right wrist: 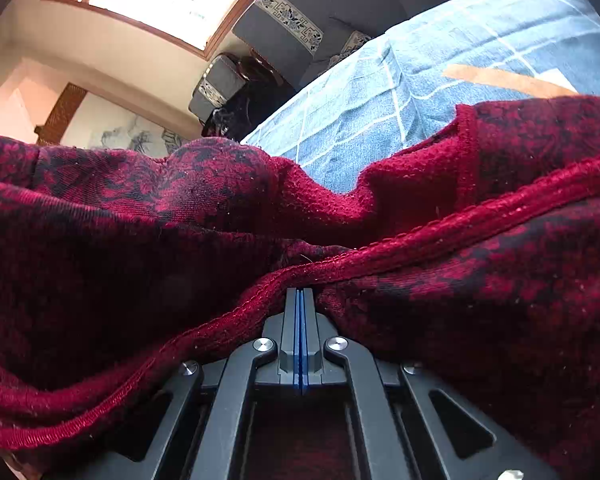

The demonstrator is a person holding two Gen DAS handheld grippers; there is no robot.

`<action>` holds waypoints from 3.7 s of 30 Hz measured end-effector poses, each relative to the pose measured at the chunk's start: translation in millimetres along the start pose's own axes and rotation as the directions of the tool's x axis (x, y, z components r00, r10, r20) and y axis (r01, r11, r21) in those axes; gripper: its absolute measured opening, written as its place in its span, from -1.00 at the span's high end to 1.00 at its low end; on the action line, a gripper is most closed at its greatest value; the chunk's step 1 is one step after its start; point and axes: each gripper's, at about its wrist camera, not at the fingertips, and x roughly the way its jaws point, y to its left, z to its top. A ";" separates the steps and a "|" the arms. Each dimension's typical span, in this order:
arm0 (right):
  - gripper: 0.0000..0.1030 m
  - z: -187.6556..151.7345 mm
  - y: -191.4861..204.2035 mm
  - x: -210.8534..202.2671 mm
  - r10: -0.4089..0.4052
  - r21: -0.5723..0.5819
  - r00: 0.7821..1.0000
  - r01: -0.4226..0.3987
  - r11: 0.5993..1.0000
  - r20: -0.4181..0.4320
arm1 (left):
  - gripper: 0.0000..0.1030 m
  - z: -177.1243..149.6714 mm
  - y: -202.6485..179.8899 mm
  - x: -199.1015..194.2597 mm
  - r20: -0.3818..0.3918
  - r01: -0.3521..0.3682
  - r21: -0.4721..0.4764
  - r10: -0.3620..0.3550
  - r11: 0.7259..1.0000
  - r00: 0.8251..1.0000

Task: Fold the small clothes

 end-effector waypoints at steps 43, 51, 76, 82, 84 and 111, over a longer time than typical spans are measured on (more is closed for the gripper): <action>0.19 -93.3 -103.2 -231.3 0.037 0.250 0.906 -0.156 0.956 0.422 | -0.76 -83.7 -25.8 23.6 0.175 0.100 0.165 -0.129 0.981 0.976; 0.07 -98.1 -51.8 -220.2 0.080 0.095 0.955 -0.111 0.989 0.285 | -0.76 -140.8 -7.8 61.0 0.159 0.136 0.185 -0.167 0.973 0.973; 0.60 -175.4 -51.8 -223.8 -0.235 0.107 0.936 0.214 0.971 0.262 | -0.79 -185.6 6.2 57.5 0.211 0.056 0.347 -0.136 0.936 0.968; 0.25 -174.8 -40.9 -243.1 -0.275 0.100 0.899 0.256 0.961 0.341 | -0.79 -186.8 19.1 56.0 0.221 0.104 0.299 -0.175 0.948 0.959; 0.12 -170.9 -45.9 -245.4 -0.286 0.127 0.897 0.257 0.958 0.337 | -0.79 -188.3 20.9 55.9 0.220 0.099 0.302 -0.171 0.948 0.960; 0.65 -26.6 26.2 -189.4 -0.062 -0.206 0.964 0.118 0.971 0.258 | -0.80 -154.4 25.7 18.2 0.355 0.197 0.076 -0.211 0.977 0.911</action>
